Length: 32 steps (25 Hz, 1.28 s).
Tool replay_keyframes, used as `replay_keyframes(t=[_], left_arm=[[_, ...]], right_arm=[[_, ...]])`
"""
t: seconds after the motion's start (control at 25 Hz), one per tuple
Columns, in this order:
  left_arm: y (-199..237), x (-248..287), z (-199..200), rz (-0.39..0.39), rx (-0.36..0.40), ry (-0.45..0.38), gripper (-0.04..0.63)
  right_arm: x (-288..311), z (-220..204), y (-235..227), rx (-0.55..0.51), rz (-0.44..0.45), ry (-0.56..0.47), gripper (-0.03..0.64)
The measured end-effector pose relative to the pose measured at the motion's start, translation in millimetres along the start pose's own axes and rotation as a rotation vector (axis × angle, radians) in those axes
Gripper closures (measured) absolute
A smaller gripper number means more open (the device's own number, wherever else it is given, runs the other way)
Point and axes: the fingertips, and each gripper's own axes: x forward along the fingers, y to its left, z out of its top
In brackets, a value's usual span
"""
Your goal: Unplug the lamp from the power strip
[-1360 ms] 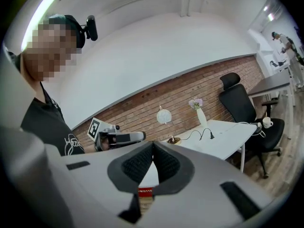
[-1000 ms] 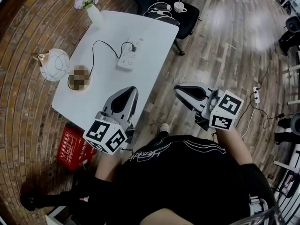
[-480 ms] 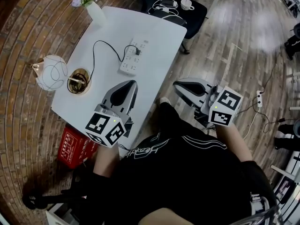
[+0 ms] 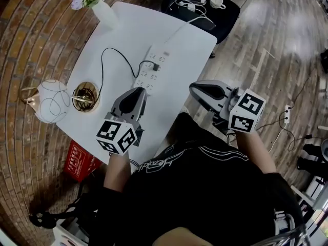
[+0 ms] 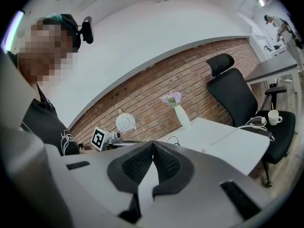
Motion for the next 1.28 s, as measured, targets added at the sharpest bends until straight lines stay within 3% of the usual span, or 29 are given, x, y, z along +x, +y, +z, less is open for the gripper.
replay_keyframes(t=[0.24, 0.36, 0.64, 0.88, 1.08, 1.28], left_arm=[[45.9, 35.3, -30.7, 0.044, -0.02, 0.081, 0.487], [62.7, 49.7, -47.4, 0.073, 0.006, 0.137, 0.44], [91.2, 71.2, -74.3, 0.107, 0.015, 0.206, 0.399], [98.5, 77.1, -91.2, 0.132, 0.044, 0.245, 0.397], [103.3, 77.7, -95.0, 0.202, 0.171, 0.261, 0.408], [102.5, 77.5, -96.1, 0.208, 0.173, 0.234, 0.41]], right_arm=[[25.3, 2.6, -29.3, 0.035, 0.03, 0.04, 0.62], [34.2, 2.7, -39.2, 0.037, 0.036, 0.062, 0.62], [49.7, 3.3, -55.1, 0.05, 0.043, 0.091, 0.62], [56.3, 0.2, -61.2, 0.066, 0.048, 0.1, 0.62], [59.0, -4.3, -61.1, 0.07, 0.05, 0.11, 0.62], [62.3, -12.8, -62.3, 0.063, 0.042, 0.129, 0.62]])
